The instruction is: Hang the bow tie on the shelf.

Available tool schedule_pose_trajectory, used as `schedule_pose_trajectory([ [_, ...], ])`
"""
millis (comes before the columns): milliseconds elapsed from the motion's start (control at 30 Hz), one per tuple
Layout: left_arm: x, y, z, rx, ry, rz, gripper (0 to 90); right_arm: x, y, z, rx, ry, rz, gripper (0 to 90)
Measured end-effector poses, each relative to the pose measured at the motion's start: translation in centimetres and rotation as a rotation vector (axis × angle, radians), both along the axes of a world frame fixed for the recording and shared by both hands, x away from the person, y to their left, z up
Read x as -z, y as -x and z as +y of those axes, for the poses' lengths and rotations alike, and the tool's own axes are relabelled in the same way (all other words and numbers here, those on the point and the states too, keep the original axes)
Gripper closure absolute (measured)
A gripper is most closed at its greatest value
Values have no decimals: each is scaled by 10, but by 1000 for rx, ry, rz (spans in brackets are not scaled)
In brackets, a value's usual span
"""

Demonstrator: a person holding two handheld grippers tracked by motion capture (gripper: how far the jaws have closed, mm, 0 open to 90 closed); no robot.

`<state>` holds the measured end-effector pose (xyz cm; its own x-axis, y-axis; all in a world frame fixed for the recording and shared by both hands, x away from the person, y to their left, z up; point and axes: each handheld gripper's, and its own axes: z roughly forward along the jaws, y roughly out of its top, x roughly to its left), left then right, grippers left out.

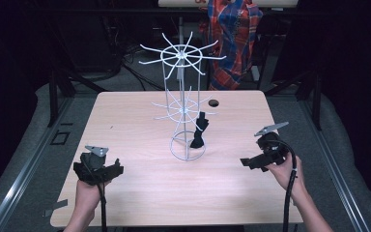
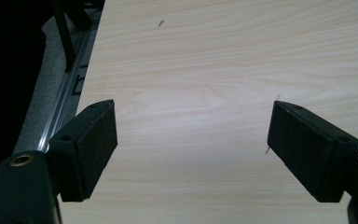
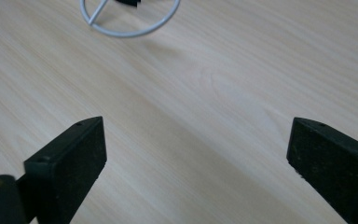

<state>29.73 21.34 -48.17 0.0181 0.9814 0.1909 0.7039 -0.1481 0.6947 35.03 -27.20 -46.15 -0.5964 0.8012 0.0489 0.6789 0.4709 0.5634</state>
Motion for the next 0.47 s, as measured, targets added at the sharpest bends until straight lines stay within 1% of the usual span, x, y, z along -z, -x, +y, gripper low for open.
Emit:
schedule_pose_trajectory([
  [33,0,0,0,-1,0,-1,163,2,1,-1,2,4,4,31],
  [67,0,0,0,-1,0,-1,163,4,2,-2,-6,17,20,25],
  [100,0,0,0,0,0,-1,163,7,4,-2,3,9,26,22],
  [267,0,0,0,-2,0,3,163,18,8,-5,-1,53,67,29],
  [367,0,0,-1,-3,-2,-1,163,24,7,-5,-4,68,87,29],
  [467,0,0,0,-3,-4,2,163,28,4,-4,-8,81,95,29],
])
